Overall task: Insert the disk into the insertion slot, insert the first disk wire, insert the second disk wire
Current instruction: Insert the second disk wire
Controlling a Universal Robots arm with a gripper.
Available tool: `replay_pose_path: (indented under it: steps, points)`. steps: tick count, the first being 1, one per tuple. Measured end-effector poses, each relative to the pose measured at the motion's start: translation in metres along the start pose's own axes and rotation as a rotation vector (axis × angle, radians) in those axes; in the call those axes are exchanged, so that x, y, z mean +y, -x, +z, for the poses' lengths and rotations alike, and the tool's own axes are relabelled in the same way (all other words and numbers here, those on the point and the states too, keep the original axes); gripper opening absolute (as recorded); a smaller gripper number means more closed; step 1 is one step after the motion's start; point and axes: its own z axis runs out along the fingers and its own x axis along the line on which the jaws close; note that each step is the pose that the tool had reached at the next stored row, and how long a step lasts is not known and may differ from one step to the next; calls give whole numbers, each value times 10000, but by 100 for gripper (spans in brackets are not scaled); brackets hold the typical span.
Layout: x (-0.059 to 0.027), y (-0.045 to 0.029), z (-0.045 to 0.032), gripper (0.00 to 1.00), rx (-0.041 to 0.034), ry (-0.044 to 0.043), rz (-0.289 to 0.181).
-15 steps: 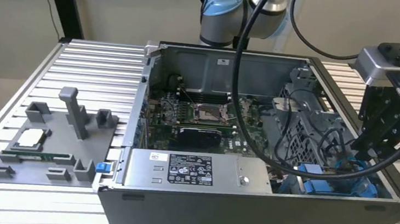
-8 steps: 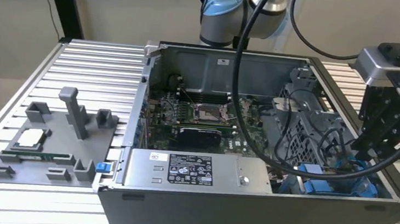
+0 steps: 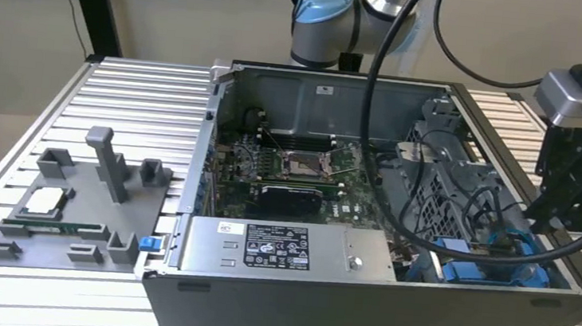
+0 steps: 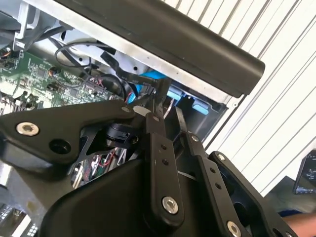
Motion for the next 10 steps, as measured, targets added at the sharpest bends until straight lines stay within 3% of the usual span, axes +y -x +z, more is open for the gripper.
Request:
replay_pose_path:
  steps: [5,10]
  points:
    - [-37,10,-96,100,8,92,7]
    - [-162,23,-91,100,9,107,-33]
